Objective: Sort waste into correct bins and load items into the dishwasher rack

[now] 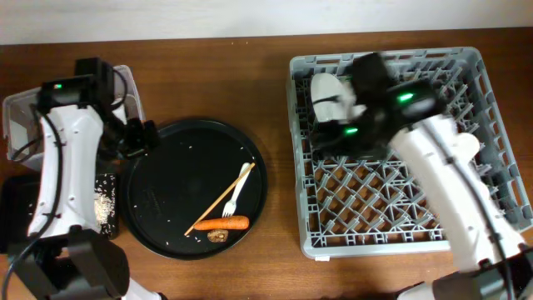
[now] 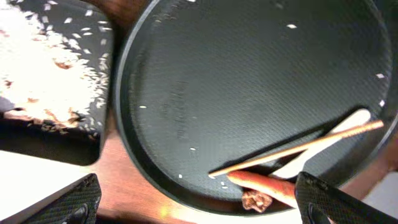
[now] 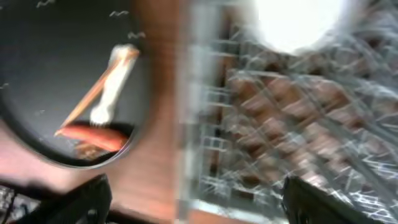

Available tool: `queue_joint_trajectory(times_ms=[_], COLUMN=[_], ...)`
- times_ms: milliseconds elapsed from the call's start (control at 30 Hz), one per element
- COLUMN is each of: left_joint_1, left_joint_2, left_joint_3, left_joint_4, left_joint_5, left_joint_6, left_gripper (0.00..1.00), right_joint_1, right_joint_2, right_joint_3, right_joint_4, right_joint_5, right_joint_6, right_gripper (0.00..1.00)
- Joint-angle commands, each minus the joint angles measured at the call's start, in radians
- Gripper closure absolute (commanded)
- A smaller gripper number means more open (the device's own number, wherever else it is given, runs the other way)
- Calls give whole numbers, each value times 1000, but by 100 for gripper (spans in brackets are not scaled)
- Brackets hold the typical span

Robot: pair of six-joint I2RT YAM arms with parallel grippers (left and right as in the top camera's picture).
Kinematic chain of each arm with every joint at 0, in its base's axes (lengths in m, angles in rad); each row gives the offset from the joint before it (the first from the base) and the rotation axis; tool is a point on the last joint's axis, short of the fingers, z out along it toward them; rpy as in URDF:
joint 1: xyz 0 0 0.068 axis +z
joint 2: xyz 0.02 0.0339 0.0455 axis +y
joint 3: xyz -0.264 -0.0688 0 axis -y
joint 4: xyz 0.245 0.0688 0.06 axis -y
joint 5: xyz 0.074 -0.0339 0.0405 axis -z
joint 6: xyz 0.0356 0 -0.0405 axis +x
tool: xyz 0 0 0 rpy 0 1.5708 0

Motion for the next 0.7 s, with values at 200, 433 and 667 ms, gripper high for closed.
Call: queue_joint_trajectory(times_ms=[200, 433, 667], left_joint_1=[161, 161, 160], left_joint_2=[-5, -5, -5], left_joint_3=[4, 4, 4], left_joint_4=[-9, -2, 2], left_joint_5=[-6, -6, 12], left_joint_6=[-52, -52, -52], left_gripper=[1, 1, 1], right_joint_1=[467, 522, 522], right_joint_2=[278, 504, 547], right_joint_3=[6, 6, 6], right_joint_4=[282, 529, 537], right_joint_5=[-6, 40, 127], right_joint_6=[245, 481, 550], right_gripper=[7, 20, 24])
